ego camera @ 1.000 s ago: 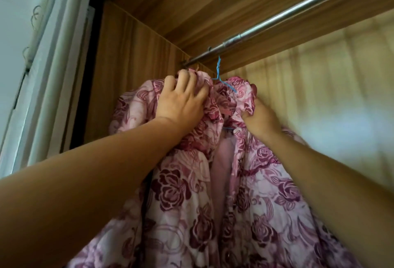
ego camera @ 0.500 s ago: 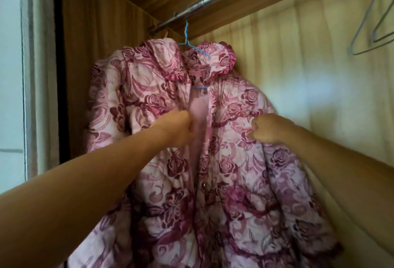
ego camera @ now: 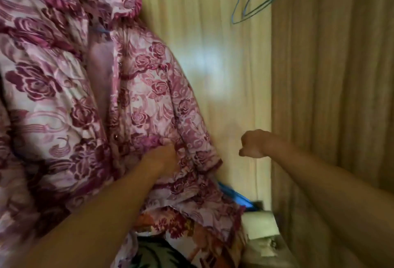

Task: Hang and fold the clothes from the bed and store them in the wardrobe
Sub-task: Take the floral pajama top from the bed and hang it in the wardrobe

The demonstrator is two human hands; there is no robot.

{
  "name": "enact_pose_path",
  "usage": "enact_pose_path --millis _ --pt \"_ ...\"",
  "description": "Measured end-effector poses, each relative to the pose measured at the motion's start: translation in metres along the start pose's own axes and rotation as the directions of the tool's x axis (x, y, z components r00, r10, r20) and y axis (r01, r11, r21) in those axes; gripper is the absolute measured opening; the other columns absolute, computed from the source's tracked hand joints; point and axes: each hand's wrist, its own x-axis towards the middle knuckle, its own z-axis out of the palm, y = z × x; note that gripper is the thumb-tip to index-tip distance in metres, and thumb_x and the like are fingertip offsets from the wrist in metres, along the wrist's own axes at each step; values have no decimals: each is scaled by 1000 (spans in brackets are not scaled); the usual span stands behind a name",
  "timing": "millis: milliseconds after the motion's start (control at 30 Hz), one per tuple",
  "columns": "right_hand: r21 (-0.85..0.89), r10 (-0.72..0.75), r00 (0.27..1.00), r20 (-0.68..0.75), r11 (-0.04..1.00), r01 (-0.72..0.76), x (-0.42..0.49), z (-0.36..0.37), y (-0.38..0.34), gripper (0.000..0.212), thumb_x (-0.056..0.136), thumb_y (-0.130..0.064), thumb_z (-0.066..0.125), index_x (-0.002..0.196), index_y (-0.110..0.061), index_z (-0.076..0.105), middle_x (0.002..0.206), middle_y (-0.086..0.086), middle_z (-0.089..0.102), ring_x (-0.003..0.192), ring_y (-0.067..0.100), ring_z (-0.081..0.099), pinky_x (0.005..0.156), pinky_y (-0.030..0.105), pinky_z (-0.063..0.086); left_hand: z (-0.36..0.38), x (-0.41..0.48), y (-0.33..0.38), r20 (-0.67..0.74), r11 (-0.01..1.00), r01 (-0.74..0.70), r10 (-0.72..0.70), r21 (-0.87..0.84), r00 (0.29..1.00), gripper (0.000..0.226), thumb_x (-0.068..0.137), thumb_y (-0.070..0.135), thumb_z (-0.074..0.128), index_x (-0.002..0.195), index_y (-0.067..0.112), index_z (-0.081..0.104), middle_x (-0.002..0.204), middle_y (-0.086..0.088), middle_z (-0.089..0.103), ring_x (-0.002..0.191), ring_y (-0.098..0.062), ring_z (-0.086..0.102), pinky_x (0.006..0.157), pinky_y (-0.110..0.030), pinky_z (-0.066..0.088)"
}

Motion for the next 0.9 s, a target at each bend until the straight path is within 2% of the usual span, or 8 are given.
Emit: enact_pose_path --millis 67,133,333,433,533,700,800,900 --pt "-18 72 997 30 997 -72 -24 28 4 32 90 -43 55 98 -13 63 121 13 64 98 30 62 74 33 48 29 -3 8 48 997 -69 70 -24 996 39 96 39 56 108 3 61 114 -21 64 98 -34 63 79 -40 51" --pt "-26 141 989 44 990 -140 -48 53 2 32 90 -42 54 100 -12 64 121 12 65 100 31 63 73 32 47 53 -9 17 75 990 -126 130 -63 989 34 93 37 60 94 3 62 107 -22 64 91 -33 63 75 -42 52" --pt "42 335 936 107 939 -341 -134 116 -12 43 89 -43 63 120 -15 67 126 8 66 111 29 63 83 31 49 107 -34 54 104 915 -396 402 -78 910 47 92 52 58 119 15 66 126 -8 64 115 -27 61 98 -37 49" --pt "90 436 888 143 888 -451 -189 142 -15 43 88 -43 63 122 -16 66 125 6 66 112 27 63 83 31 49 135 -54 78 145 850 -522 526 -66 838 36 93 38 57 115 11 65 121 -10 66 111 -26 62 94 -36 49" --pt "83 533 827 182 829 -553 -248 165 -14 44 87 -44 63 121 -17 66 127 8 66 116 29 62 93 37 52 159 -86 104 170 796 -601 603 -67 780 39 88 41 60 115 13 66 115 -9 65 106 -27 63 83 -34 51" --pt "40 645 717 264 735 -676 -347 192 -8 46 93 -43 55 131 -17 59 139 6 57 127 28 54 101 38 47 194 -138 144 228 701 -698 710 -144 666 33 90 39 60 109 14 69 112 -7 67 108 -27 64 86 -33 51" --pt "29 714 642 280 662 -749 -402 202 -6 39 94 -42 53 125 -19 61 128 4 62 116 26 59 92 37 49 205 -173 171 237 614 -774 784 -156 574 32 88 40 59 104 14 70 112 -11 69 108 -31 64 91 -38 53" --pt "32 791 532 303 549 -835 -452 213 -5 38 95 -41 56 125 -18 60 119 3 64 108 25 60 93 39 51 212 -212 204 245 520 -839 844 -159 477 31 87 38 59 106 15 69 115 -8 69 109 -31 63 92 -38 52"
